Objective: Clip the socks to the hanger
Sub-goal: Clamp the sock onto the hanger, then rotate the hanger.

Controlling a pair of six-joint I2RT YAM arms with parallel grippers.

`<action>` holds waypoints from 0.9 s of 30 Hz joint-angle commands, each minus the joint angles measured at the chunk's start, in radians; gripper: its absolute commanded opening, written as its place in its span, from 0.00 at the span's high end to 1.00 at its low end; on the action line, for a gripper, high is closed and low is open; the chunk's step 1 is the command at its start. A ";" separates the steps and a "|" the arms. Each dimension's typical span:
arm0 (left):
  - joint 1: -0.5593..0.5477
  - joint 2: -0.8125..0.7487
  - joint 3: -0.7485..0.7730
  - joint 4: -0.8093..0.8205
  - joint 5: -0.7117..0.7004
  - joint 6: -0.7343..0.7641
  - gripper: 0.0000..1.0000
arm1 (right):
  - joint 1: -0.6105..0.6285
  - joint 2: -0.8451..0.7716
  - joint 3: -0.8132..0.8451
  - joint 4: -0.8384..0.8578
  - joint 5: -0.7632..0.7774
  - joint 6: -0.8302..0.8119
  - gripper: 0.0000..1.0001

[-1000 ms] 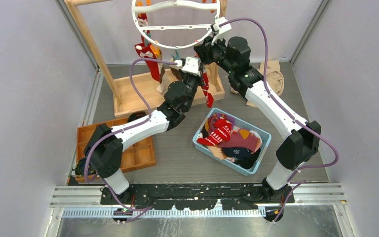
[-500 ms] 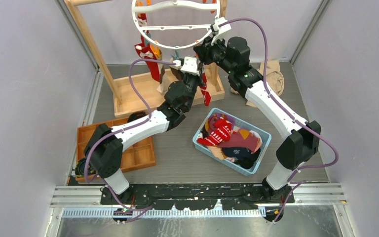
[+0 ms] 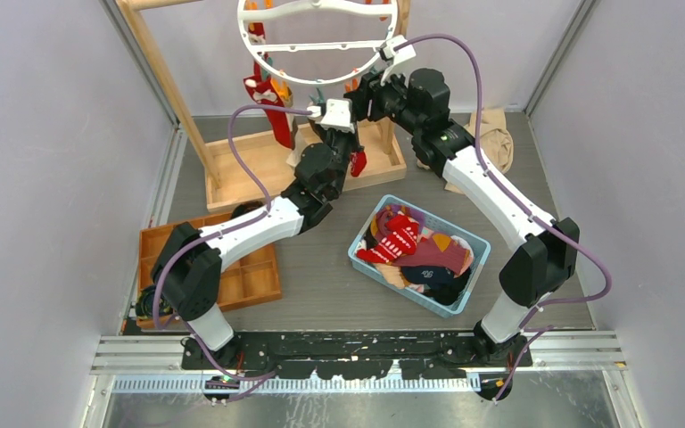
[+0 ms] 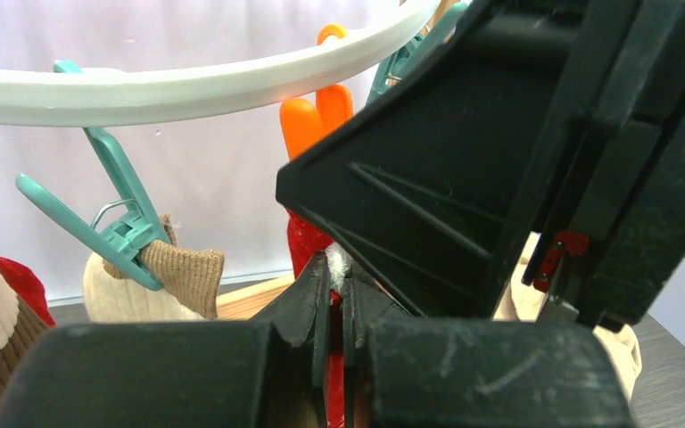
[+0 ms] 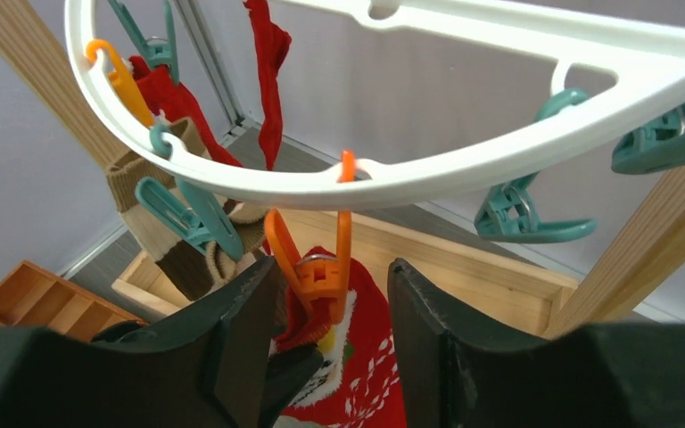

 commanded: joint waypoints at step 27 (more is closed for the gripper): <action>0.062 -0.150 -0.040 -0.042 0.013 -0.065 1.00 | -0.264 -0.195 -0.231 0.281 -0.574 0.212 0.09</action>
